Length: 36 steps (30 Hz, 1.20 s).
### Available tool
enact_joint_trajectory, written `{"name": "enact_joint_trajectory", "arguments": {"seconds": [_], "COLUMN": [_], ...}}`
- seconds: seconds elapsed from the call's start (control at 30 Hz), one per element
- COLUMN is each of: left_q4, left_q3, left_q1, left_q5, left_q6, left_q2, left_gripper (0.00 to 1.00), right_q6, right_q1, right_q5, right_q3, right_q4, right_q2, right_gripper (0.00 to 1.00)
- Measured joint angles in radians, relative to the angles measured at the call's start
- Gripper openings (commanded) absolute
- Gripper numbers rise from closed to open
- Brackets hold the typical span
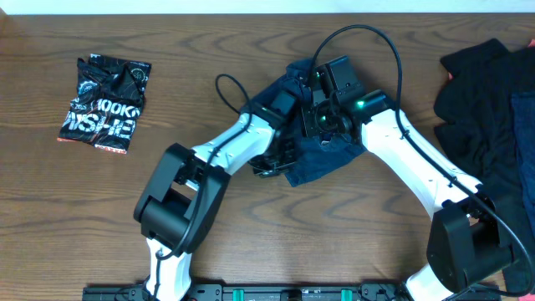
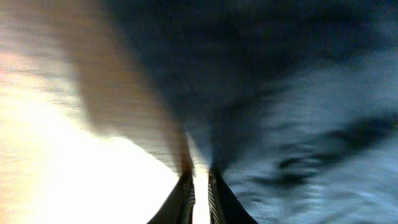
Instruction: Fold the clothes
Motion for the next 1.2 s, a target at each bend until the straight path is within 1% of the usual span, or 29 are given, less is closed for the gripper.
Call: {"name": "enact_joint_trajectory", "arguments": {"seconds": [0.07, 0.1, 0.17, 0.23, 0.27, 0.4, 0.57, 0.63, 0.67, 0.73, 0.77, 0.83, 0.87, 1.03, 1.13, 1.2], "left_q4": [-0.028, -0.041, -0.065, -0.071, -0.071, -0.072, -0.058, -0.049, -0.045, -0.041, -0.042, -0.048, -0.053, -0.092, -0.105, -0.093], "left_q3": [-0.005, -0.008, -0.011, -0.012, -0.012, -0.012, -0.012, -0.012, -0.012, -0.012, -0.012, -0.012, -0.012, -0.012, -0.013, -0.013], "left_q1": [0.027, 0.042, 0.07, 0.097, 0.112, 0.161, 0.198, 0.207, 0.211, 0.223, 0.23, 0.248, 0.257, 0.32, 0.355, 0.371], "left_q5": [-0.021, -0.038, -0.069, -0.093, -0.101, -0.122, -0.135, -0.137, -0.137, -0.138, -0.138, -0.138, -0.138, -0.145, -0.172, -0.185], "left_q6": [0.005, 0.009, 0.012, 0.015, 0.013, 0.007, 0.007, 0.007, 0.007, 0.007, 0.007, 0.008, 0.009, 0.033, 0.05, 0.066], "left_q2": [-0.008, -0.016, -0.041, -0.077, -0.096, -0.135, -0.135, -0.135, -0.135, -0.135, -0.135, -0.135, -0.135, -0.136, -0.157, -0.196], "left_gripper": [0.17, 0.24, 0.31, 0.41, 0.44, 0.44, 0.45, 0.46, 0.45, 0.45, 0.46, 0.45, 0.46, 0.46, 0.46, 0.46], "right_q6": [-0.001, -0.005, -0.013, -0.023, -0.031, -0.082, -0.14, -0.159, -0.174, -0.203, -0.211, -0.226, -0.231, -0.243, -0.225, -0.209], "right_q1": [0.0, 0.0, 0.0, 0.0, 0.0, 0.0, 0.026, 0.045, 0.059, 0.088, 0.103, 0.127, 0.132, 0.104, 0.04, -0.023], "right_q5": [-0.002, -0.005, -0.013, -0.023, -0.031, -0.098, -0.158, -0.181, -0.197, -0.224, -0.235, -0.257, -0.265, -0.263, -0.18, -0.103], "right_q3": [0.0, 0.0, 0.0, 0.0, 0.0, 0.0, 0.0, 0.0, 0.0, 0.0, 0.0, 0.0, 0.0, 0.001, 0.005, 0.011], "right_q4": [0.001, 0.001, 0.001, 0.002, 0.005, 0.024, -0.001, -0.003, -0.003, -0.001, 0.003, 0.023, 0.034, 0.069, 0.057, 0.032], "right_q2": [0.0, 0.0, 0.0, 0.0, 0.0, 0.0, 0.0, 0.0, 0.0, 0.0, 0.0, 0.0, 0.0, -0.003, -0.025, -0.052], "right_gripper": [0.01, 0.01, 0.01, 0.01, 0.01, 0.01, 0.02, 0.18, 0.24, 0.27, 0.33, 0.48, 0.51, 0.52, 0.54, 0.49]}}
